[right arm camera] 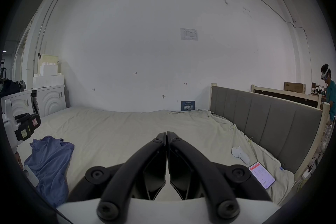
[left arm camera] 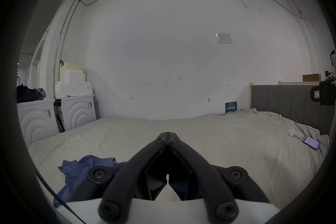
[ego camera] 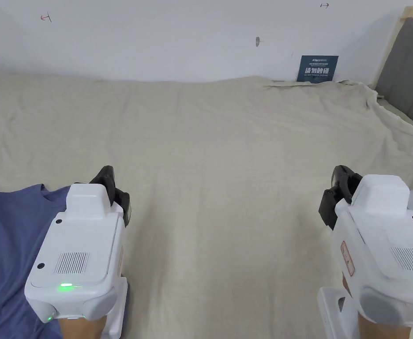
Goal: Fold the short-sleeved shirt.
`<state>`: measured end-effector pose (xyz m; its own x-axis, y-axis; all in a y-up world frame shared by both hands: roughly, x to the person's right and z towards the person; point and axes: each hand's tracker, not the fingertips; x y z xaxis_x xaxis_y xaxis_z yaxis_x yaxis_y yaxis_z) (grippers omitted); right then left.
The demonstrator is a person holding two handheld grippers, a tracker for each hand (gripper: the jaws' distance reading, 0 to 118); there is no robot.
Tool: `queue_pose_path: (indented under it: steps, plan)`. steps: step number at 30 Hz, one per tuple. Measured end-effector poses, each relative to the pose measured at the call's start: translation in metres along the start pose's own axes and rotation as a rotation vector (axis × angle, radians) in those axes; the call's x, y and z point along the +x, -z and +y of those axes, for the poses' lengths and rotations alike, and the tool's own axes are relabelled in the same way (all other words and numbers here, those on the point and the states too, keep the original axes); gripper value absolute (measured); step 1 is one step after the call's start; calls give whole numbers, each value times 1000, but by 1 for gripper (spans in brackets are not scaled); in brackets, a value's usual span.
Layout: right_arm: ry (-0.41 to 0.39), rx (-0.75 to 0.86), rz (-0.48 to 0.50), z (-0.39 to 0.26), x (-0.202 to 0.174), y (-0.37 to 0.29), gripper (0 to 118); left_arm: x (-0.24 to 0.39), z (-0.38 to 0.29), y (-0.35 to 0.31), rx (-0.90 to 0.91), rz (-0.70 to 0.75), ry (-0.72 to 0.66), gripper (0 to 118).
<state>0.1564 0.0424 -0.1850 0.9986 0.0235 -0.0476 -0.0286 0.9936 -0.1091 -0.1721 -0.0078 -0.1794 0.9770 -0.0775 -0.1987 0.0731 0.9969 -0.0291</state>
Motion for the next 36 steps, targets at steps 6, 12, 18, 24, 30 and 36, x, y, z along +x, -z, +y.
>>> queue_pose_path:
  steps: [6, 12, 18, 24, 30, 36]
  plan:
    - [-31, 19, 33, 5, -17, 8, 0, -21, 2, -4, 10, 42, -2, 0]
    - [-42, 36, 140, 8, -56, 27, 0, -67, 4, -18, 11, 147, 17, 0]
    - [-40, 49, 285, 9, -118, 35, 0, -125, 3, -43, -5, 290, 34, 0]
    - [-47, 39, 433, 8, -182, 32, 0, -178, -2, -78, -26, 419, 54, 0]
    - [-47, 39, 532, 8, -225, 20, 0, -213, -3, -110, -44, 513, 66, 0]
    - [-59, 32, 577, 4, -239, 16, 0, -227, -4, -124, -57, 549, 67, 0]
